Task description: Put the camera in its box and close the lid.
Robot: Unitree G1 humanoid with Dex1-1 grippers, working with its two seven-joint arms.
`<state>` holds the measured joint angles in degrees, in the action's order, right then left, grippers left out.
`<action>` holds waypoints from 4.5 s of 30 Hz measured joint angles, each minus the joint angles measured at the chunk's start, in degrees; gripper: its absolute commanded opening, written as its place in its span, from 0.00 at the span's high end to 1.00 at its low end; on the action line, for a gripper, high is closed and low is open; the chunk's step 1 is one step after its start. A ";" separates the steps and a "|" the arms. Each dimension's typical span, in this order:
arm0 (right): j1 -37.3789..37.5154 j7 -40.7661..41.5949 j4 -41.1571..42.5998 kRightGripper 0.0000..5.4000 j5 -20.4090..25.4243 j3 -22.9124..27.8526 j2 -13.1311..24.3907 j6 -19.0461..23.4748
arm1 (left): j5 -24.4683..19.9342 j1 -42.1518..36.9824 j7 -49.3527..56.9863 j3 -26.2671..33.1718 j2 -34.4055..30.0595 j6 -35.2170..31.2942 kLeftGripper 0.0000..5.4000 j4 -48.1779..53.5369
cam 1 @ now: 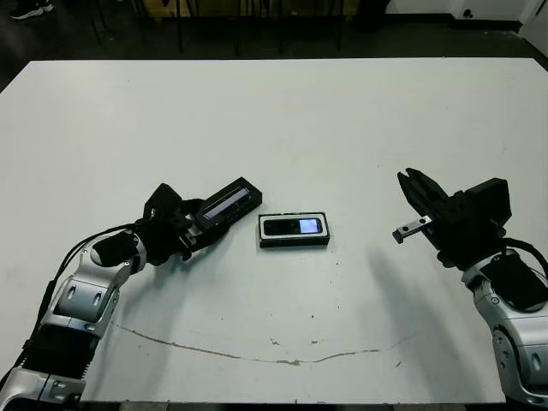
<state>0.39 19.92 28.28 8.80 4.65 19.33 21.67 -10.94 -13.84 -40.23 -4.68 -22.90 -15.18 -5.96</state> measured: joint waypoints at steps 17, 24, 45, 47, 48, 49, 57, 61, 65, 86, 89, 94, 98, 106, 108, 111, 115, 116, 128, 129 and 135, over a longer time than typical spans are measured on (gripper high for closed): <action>-0.95 0.12 -2.26 1.00 0.91 0.17 -0.01 -0.22 | -2.61 -21.35 -25.59 -4.19 -2.27 -2.21 0.48 -19.13; -1.28 0.11 -2.58 1.00 0.74 0.11 0.02 -0.26 | -1.31 -28.57 -34.90 -7.69 -0.08 -1.57 0.48 -30.79; -1.15 0.17 -2.60 1.00 0.81 0.10 0.02 -0.28 | -1.25 -28.01 -40.08 -7.43 6.54 -0.33 0.48 -36.21; -1.06 0.17 -2.54 1.00 0.81 0.10 0.02 -0.27 | -1.14 -27.97 -40.11 -7.49 6.58 0.03 0.48 -36.19; -1.01 0.17 -2.47 1.00 0.81 0.10 0.02 -0.27 | -1.06 -27.94 -40.14 -7.56 6.59 0.21 0.48 -36.19; -0.98 0.17 -2.43 1.00 0.81 0.10 0.02 -0.27 | -0.97 -27.92 -40.24 -7.62 6.59 0.41 0.48 -36.20; -0.81 0.21 -2.34 1.00 0.80 0.10 0.03 -0.26 | -0.13 -27.92 -41.00 -8.15 6.55 2.06 0.48 -36.89; -0.57 0.22 -2.17 1.00 0.99 0.11 0.03 -0.24 | -0.12 -27.71 -41.22 -8.21 6.55 2.45 0.48 -37.07; -0.49 0.22 -2.16 1.00 1.01 0.10 0.03 -0.25 | 0.37 -27.44 -41.36 -8.63 6.41 4.09 0.48 -37.06; -0.11 0.16 -1.12 1.00 0.77 0.00 0.03 -0.03 | 1.55 -25.62 -41.38 -9.84 5.40 4.19 0.49 -33.36; -0.09 0.15 -1.12 1.00 0.75 0.00 0.03 -0.03 | 1.51 -25.30 -41.37 -9.84 5.33 4.19 0.49 -33.06; -0.09 0.08 -0.58 1.00 0.77 0.00 0.03 0.77 | 1.25 -25.03 -41.35 -9.86 5.33 4.20 0.49 -33.05; -0.08 0.09 -0.57 1.00 0.81 0.00 0.03 0.85 | 1.28 -24.89 -41.31 -10.08 5.16 4.11 0.49 -32.57; -0.06 0.09 -0.59 1.00 0.84 0.00 0.02 0.90 | 1.51 -24.12 -40.48 -10.45 4.63 2.79 0.49 -30.06; -0.07 0.09 -0.60 1.00 0.81 0.00 0.02 0.89 | 1.49 -23.99 -40.41 -10.44 4.52 2.53 0.49 -29.70; -0.07 0.09 -0.60 1.00 0.79 -0.02 0.02 0.89 | 1.50 -23.94 -40.33 -10.45 4.41 1.98 0.49 -29.15; -0.08 0.09 -0.60 1.00 0.81 -0.04 0.01 0.89 | 1.56 -23.91 -39.93 -10.54 4.33 1.16 0.49 -28.55; -0.08 0.09 -0.60 1.00 0.81 -0.06 0.01 0.89 | 1.62 -23.83 -39.64 -10.65 4.28 0.92 0.49 -28.10; -0.17 -0.44 -0.54 1.00 0.83 -0.17 -0.04 0.96 | 2.97 -21.34 -32.82 -12.56 4.63 -0.91 0.49 -21.96; -0.18 -0.44 -0.54 1.00 0.83 -0.18 -0.04 0.95 | 3.10 -21.35 -32.52 -12.81 4.67 -0.87 0.49 -21.97; -0.19 -0.57 -0.38 1.00 0.91 -0.19 -0.04 1.04 | 4.16 -21.58 -30.58 -14.16 5.05 -0.22 0.49 -22.10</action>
<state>0.21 19.35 27.90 9.70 4.46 19.28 22.71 -6.78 -35.43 -70.82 -18.83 -17.85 -15.40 -28.06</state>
